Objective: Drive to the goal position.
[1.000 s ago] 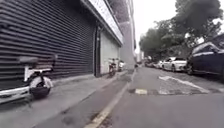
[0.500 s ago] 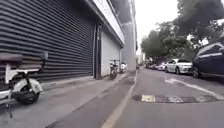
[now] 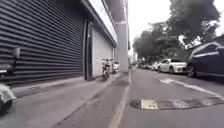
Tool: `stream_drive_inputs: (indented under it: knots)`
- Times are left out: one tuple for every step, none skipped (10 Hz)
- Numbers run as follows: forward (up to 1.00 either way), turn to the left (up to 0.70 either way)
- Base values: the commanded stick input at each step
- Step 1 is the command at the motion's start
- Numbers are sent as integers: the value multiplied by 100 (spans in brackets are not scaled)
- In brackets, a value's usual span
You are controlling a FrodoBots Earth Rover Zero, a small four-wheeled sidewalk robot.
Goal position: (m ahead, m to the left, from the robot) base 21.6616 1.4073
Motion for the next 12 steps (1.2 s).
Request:
stream_drive_inputs:
  knots:
    - [70,0]
    - [70,0]
    - [70,0]
    - [70,0]
    - [70,0]
    - [70,0]
    - [70,0]
    - [70,0]
    - [70,0]
    - [70,0]
    - [70,0]
    - [70,0]
